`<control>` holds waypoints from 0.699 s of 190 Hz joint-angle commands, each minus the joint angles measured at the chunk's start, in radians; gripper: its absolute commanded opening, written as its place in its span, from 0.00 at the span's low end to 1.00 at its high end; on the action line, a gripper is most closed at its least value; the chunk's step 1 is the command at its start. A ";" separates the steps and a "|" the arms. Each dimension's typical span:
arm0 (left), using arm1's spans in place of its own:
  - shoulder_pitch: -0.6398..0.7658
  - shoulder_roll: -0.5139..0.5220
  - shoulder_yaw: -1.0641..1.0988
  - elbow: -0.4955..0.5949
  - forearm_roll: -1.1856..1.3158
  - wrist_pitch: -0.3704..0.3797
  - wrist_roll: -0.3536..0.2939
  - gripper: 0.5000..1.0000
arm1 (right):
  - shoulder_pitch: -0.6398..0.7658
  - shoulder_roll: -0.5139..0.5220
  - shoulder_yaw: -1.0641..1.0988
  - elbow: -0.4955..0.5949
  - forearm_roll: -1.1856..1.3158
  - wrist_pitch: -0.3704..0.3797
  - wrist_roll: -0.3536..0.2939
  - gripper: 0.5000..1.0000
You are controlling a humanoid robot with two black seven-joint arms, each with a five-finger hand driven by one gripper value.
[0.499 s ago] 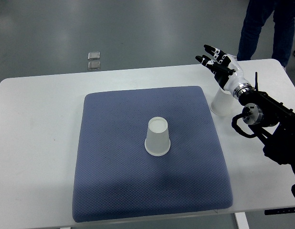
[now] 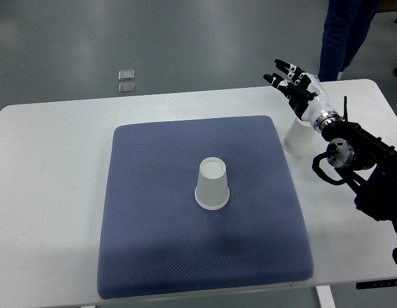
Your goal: Stack paper cups
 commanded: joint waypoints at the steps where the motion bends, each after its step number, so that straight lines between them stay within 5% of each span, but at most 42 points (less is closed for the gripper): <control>1: -0.001 0.000 0.000 -0.002 0.000 0.000 0.000 1.00 | -0.001 0.001 0.000 0.000 0.000 0.020 0.002 0.84; 133: -0.001 0.000 0.000 0.000 0.000 0.000 0.000 1.00 | 0.001 -0.006 0.023 -0.001 0.003 0.028 0.011 0.84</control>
